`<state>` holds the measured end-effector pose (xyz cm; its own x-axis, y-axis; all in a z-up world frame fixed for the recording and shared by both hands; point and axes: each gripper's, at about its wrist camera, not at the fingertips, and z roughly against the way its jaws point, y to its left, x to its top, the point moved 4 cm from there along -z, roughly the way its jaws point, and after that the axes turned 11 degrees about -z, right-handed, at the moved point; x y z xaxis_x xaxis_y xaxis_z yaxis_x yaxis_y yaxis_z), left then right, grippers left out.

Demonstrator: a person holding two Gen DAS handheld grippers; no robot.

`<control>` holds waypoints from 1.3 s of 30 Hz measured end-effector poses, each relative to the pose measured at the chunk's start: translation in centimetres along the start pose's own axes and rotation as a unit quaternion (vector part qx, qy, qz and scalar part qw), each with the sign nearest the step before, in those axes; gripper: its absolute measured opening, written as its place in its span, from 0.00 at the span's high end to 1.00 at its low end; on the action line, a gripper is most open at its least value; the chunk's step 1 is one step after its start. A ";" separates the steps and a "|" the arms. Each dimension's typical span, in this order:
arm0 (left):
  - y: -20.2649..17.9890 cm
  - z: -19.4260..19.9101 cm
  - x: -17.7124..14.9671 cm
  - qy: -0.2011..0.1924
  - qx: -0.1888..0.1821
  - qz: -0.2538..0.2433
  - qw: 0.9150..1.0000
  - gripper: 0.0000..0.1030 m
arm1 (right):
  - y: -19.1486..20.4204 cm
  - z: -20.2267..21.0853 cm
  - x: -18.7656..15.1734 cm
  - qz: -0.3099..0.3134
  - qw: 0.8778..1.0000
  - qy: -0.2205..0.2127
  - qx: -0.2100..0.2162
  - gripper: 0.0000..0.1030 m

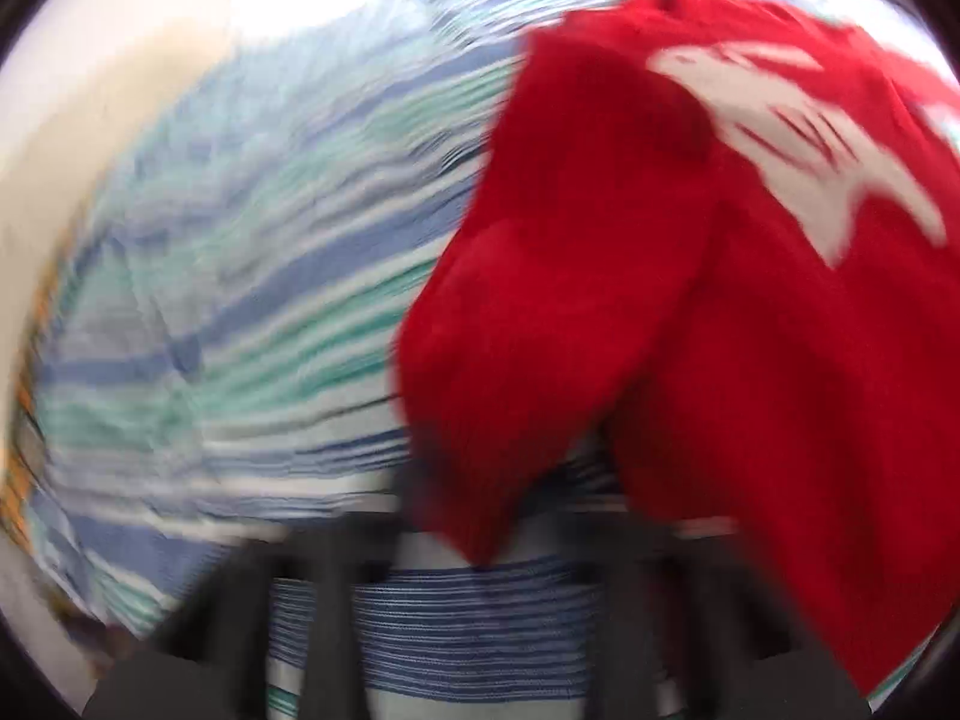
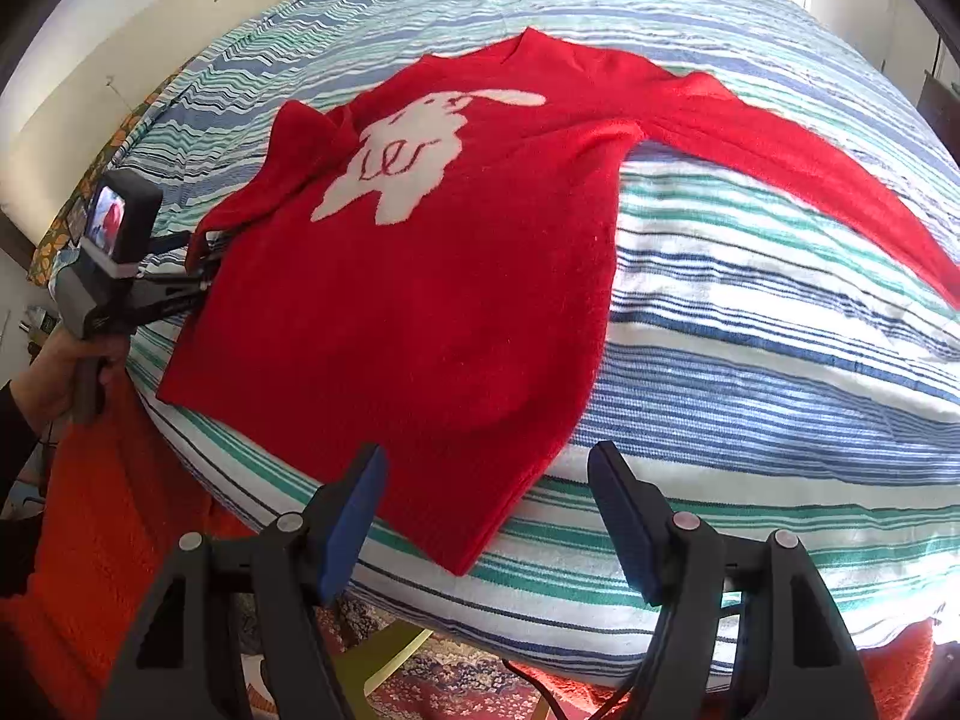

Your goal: Fold small clothes

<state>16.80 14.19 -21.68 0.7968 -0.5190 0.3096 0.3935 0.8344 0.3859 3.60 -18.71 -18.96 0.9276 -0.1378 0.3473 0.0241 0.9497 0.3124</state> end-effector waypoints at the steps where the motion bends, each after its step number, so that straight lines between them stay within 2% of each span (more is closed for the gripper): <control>1: 1.4 -0.1 -0.1 0.001 -0.026 0.039 0.999 0.96 | 0.0 0.1 -0.1 0.002 1.000 -0.005 0.000 0.33; 4: 6.0 1.5 -0.3 -0.023 -0.067 0.132 0.989 0.97 | -0.3 0.5 -0.3 -0.003 1.000 -0.009 0.003 0.33; 6: 10.2 3.3 -1.0 -0.042 -0.103 0.198 0.974 0.97 | -0.7 0.5 -0.4 -0.012 1.000 -0.008 0.004 0.33; 8: 13.0 4.3 -1.6 -0.050 -0.121 0.238 0.962 0.97 | -1.0 0.4 -0.3 -0.019 1.000 -0.008 0.005 0.33; 9: 14.1 4.5 -2.3 -0.049 -0.131 0.255 0.957 0.96 | -1.0 0.4 -0.2 -0.020 1.000 -0.007 0.007 0.33; 11: 17.3 3.3 -3.9 -0.029 -0.137 0.311 0.940 0.94 | -0.9 0.2 -0.1 -0.019 1.000 -0.004 0.009 0.33; 12: 18.1 2.7 -4.4 -0.020 -0.135 0.328 0.935 0.88 | -0.8 0.1 -0.1 -0.018 1.000 -0.002 0.011 0.33; 13: 19.2 1.3 -5.3 -0.004 -0.134 0.353 0.926 0.82 | -0.7 0.0 -0.1 -0.016 1.000 0.000 0.013 0.33; 14: 20.2 -0.1 -6.4 0.015 -0.135 0.382 0.914 0.70 | -0.5 -0.2 -0.2 -0.014 1.000 0.003 0.014 0.33; 15: 20.8 -1.2 -7.3 0.026 -0.134 0.405 0.904 0.63 | -0.4 -0.3 -0.3 -0.012 1.000 0.007 0.015 0.33; 17: 21.8 -2.6 -9.0 0.035 -0.139 0.447 0.883 0.63 | -0.2 -0.3 -0.4 -0.009 1.000 0.008 0.014 0.33; 19: 22.1 -2.7 -9.7 0.014 -0.154 0.458 0.875 0.63 | -0.3 -0.2 -0.4 -0.012 1.000 0.004 0.012 0.33; 22: 21.7 -1.8 -9.8 -0.026 -0.184 0.441 0.878 0.54 | -0.8 0.0 -0.5 -0.026 1.000 0.003 0.009 0.33; 24: 21.4 -1.1 -9.7 -0.049 -0.195 0.416 0.887 0.38 | -1.1 -0.1 -0.4 -0.033 0.999 0.007 0.007 0.33; 26: 20.4 0.0 -8.6 -0.071 -0.173 0.348 0.919 0.31 | -1.0 -0.4 -0.3 -0.031 0.999 0.013 0.004 0.33; 27: 19.4 0.3 -7.7 -0.073 -0.153 0.301 0.939 0.30 | -0.8 -0.6 -0.3 -0.028 0.999 0.016 0.003 0.33; 28: 18.7 0.3 -7.2 -0.072 -0.138 0.266 0.951 0.30 | -0.6 -0.8 -0.3 -0.023 1.000 0.020 0.003 0.33; 29: 17.4 0.1 -6.5 -0.064 -0.108 0.207 0.970 0.30 | -0.3 -1.0 -0.3 -0.017 1.000 0.023 0.002 0.33; 30: 16.4 -0.2 -5.9 -0.055 -0.085 0.163 0.982 0.30 | 0.0 -1.1 -0.3 -0.012 1.000 0.026 0.002 0.33; 31: 15.5 -1.0 -5.4 -0.040 -0.065 0.125 0.989 0.30 | 0.3 -1.2 -0.3 -0.008 1.000 0.029 0.002 0.33; 32: 15.4 -1.5 -5.4 -0.028 -0.055 0.113 0.992 0.30 | 0.5 -1.4 -0.3 -0.003 0.999 0.031 0.002 0.33; 34: 16.1 -3.1 -5.7 -0.007 -0.049 0.132 0.990 0.30 | 0.9 -1.6 -0.4 0.002 0.999 0.036 0.000 0.33; 36: 18.3 -4.5 -6.6 -0.003 -0.065 0.206 0.976 0.30 | 1.1 -1.6 -0.4 0.003 0.999 0.036 -0.003 0.33; 39: 20.3 -5.5 -7.8 -0.009 -0.093 0.270 0.958 0.30 | 1.3 -1.5 -0.4 0.003 0.999 0.034 -0.009 0.33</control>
<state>21.12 36.20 -21.00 0.8997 -0.0036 0.4365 0.0023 1.0000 0.0036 3.82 -17.03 -20.00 0.9507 -0.1140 0.2883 0.0251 0.9552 0.2949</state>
